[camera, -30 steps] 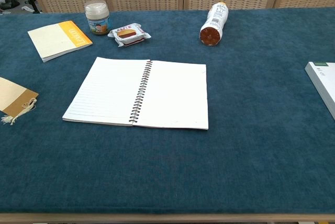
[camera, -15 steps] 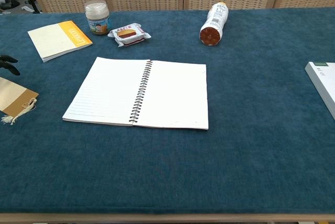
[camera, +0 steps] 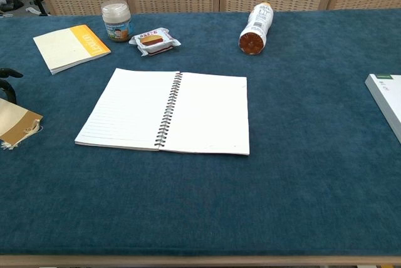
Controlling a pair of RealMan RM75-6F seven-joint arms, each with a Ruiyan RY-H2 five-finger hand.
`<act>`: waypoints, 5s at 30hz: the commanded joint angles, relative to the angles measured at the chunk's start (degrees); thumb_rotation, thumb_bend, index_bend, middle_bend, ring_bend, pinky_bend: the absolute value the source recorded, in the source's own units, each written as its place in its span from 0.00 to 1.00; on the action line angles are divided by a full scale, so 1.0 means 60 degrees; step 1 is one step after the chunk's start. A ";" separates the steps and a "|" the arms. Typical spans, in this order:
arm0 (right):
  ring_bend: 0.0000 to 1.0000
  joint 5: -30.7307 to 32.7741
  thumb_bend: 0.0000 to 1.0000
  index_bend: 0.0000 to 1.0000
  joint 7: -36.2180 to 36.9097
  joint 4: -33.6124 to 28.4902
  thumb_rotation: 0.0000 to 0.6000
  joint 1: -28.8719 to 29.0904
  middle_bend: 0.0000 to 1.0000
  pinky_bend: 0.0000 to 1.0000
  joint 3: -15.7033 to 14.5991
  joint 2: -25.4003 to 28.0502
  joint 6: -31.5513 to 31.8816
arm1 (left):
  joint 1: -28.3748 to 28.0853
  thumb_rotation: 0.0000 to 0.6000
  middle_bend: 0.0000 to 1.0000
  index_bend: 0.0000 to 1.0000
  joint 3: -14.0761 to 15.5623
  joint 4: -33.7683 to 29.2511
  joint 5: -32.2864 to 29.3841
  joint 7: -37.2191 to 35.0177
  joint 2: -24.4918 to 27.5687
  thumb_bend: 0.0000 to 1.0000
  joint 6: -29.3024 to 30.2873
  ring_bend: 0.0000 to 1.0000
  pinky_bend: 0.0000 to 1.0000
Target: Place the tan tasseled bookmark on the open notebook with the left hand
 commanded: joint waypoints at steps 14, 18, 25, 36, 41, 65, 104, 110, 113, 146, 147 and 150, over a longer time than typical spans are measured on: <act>0.00 0.0136 0.03 0.00 0.0044 -0.0021 1.00 0.0002 0.00 0.00 0.0049 0.0050 -0.0052 | -0.0035 1.00 0.00 0.44 -0.0056 -0.0985 0.0651 0.0654 0.0692 0.37 0.1512 0.00 0.00; 0.00 0.0327 0.03 0.00 0.0029 0.0010 1.00 0.0023 0.00 0.00 0.0141 0.0049 -0.0112 | -0.0332 1.00 0.00 0.44 -0.0105 -0.1824 0.1326 0.1241 0.1068 0.37 0.2098 0.00 0.00; 0.00 0.0690 0.02 0.00 -0.0026 0.0086 1.00 0.0049 0.00 0.00 0.0311 0.0038 -0.0203 | -0.0965 1.00 0.00 0.45 -0.0278 -0.4538 0.2421 0.2738 0.2352 0.37 0.2577 0.00 0.00; 0.00 0.1059 0.02 0.00 -0.0090 0.0154 1.00 0.0115 0.00 0.00 0.0477 0.0022 -0.0355 | -0.1886 1.00 0.00 0.47 -0.0249 -0.5770 0.3982 0.3158 0.2659 0.36 0.2514 0.00 0.00; 0.00 0.1299 0.02 0.00 -0.0164 0.0270 1.00 0.0177 0.00 0.00 0.0542 -0.0035 -0.0530 | -0.2730 1.00 0.00 0.49 -0.0415 -0.4646 0.4599 0.3111 0.1615 0.35 0.2164 0.00 0.00; 0.00 0.2540 0.03 0.00 -0.0383 0.0944 1.00 0.0526 0.00 0.00 0.0871 -0.0339 -0.1472 | -0.5836 1.00 0.00 0.49 0.1049 0.3981 0.6339 -0.1075 -0.3400 0.32 0.3782 0.00 0.00; 0.00 0.2773 0.03 0.00 -0.0269 0.0896 1.00 0.0515 0.00 0.00 0.0901 -0.0194 -0.1506 | -0.6241 1.00 0.00 0.49 0.2171 0.5802 0.4971 -0.1172 -0.4832 0.32 0.2909 0.00 0.00; 0.00 0.2801 0.03 0.00 -0.0260 0.0900 1.00 0.0518 0.00 0.00 0.0909 -0.0179 -0.1513 | -0.6254 1.00 0.00 0.46 0.2286 0.5787 0.4857 -0.1047 -0.4828 0.32 0.2886 0.00 0.00; 0.00 0.2809 0.03 0.00 -0.0240 0.0896 1.00 0.0517 0.00 0.00 0.0911 -0.0168 -0.1518 | -0.6237 1.00 0.00 0.45 0.2340 0.5727 0.4802 -0.1004 -0.4796 0.31 0.2843 0.00 0.00; 0.00 0.2740 0.03 0.00 -0.0351 0.0763 1.00 0.0533 0.00 0.00 0.0808 -0.0145 -0.1532 | -0.6368 1.00 0.00 0.27 0.2405 0.4355 0.4407 -0.0492 -0.3855 0.27 0.2946 0.00 0.00; 0.00 0.2743 0.03 0.00 -0.0355 0.0762 1.00 0.0539 0.00 0.00 0.0808 -0.0147 -0.1541 | -0.6374 1.00 0.00 0.27 0.2430 0.4258 0.4413 -0.0492 -0.3756 0.26 0.2933 0.00 0.00; 0.00 0.2723 0.03 0.00 -0.0385 0.0748 1.00 0.0546 0.00 0.00 0.0791 -0.0155 -0.1543 | -0.6391 1.00 0.00 0.24 0.2465 0.4043 0.4420 -0.0441 -0.3595 0.23 0.2884 0.00 0.00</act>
